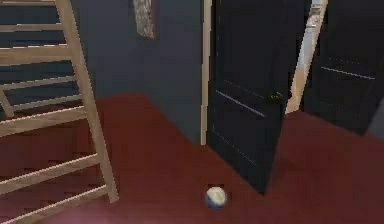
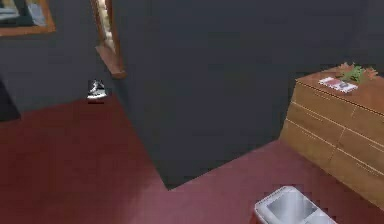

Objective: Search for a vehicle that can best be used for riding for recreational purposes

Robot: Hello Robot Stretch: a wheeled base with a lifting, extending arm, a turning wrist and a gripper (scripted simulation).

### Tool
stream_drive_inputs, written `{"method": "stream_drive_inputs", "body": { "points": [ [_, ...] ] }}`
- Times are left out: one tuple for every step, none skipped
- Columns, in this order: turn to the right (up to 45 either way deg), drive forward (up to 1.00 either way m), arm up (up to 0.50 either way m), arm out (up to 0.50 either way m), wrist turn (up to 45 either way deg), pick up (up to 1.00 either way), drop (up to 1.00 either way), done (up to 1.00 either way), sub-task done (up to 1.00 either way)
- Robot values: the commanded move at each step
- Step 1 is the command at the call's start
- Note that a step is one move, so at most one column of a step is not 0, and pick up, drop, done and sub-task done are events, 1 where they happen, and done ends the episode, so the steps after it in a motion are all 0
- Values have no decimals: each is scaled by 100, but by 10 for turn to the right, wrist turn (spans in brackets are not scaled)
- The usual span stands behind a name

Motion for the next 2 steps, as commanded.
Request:
{"method": "stream_drive_inputs", "body": {
  "points": [
    [450, 0, 0, 0, 0, 0, 0, 0, 0],
    [0, 100, 0, 0, 0, 0, 0, 0, 0]
  ]
}}
